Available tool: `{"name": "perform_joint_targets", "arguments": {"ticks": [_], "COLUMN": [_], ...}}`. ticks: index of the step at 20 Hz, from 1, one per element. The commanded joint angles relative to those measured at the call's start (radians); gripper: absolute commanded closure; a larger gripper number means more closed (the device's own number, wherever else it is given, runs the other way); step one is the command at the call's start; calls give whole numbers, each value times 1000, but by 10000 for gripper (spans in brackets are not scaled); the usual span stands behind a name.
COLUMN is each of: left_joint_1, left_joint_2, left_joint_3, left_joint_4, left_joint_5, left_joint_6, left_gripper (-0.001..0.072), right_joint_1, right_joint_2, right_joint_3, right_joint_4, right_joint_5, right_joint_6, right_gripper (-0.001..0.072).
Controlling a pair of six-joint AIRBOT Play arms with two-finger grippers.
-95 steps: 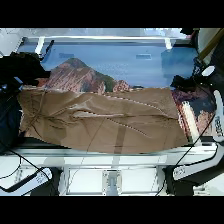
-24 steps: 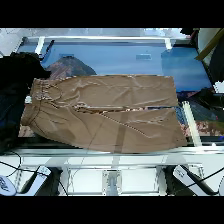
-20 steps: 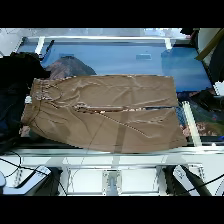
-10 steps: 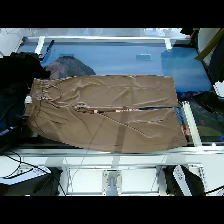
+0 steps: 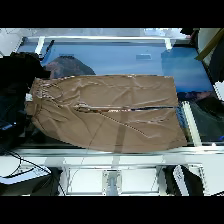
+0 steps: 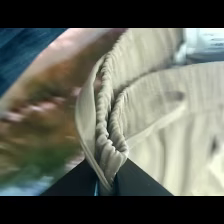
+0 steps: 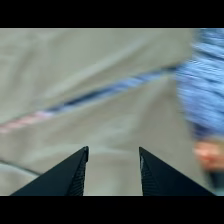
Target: Fold the clothes and pants, and hang the long-sleeved shirts on hangers.
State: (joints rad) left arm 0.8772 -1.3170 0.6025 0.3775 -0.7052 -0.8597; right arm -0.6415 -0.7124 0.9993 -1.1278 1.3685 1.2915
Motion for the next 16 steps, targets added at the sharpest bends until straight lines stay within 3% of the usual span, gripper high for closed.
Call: {"name": "perform_joint_targets", "arguments": {"ticks": [1,3,7,12,16], "left_joint_1": [6,29,54,53,53], "left_joint_2": [53,127,262,315,314], "left_joint_3": [13,13,13,13,13], "left_joint_4": [-11,-10,27,64,64], "left_joint_5": [-27,-28,-31,-81,-89], "left_joint_6": [4,4,0,-23,-31], "left_gripper": [685,685,686,686,686], "right_joint_1": [-64,-230,-527,-512,-439], "right_joint_2": [40,18,-172,-484,-599], "right_joint_3": [-70,-212,-462,-404,-386], "right_joint_4": [-265,-180,109,33,-6], "right_joint_5": [18,34,36,61,51], "right_joint_6": [36,-5,-209,-199,-193], "right_gripper": [329,329,326,326,326]}}
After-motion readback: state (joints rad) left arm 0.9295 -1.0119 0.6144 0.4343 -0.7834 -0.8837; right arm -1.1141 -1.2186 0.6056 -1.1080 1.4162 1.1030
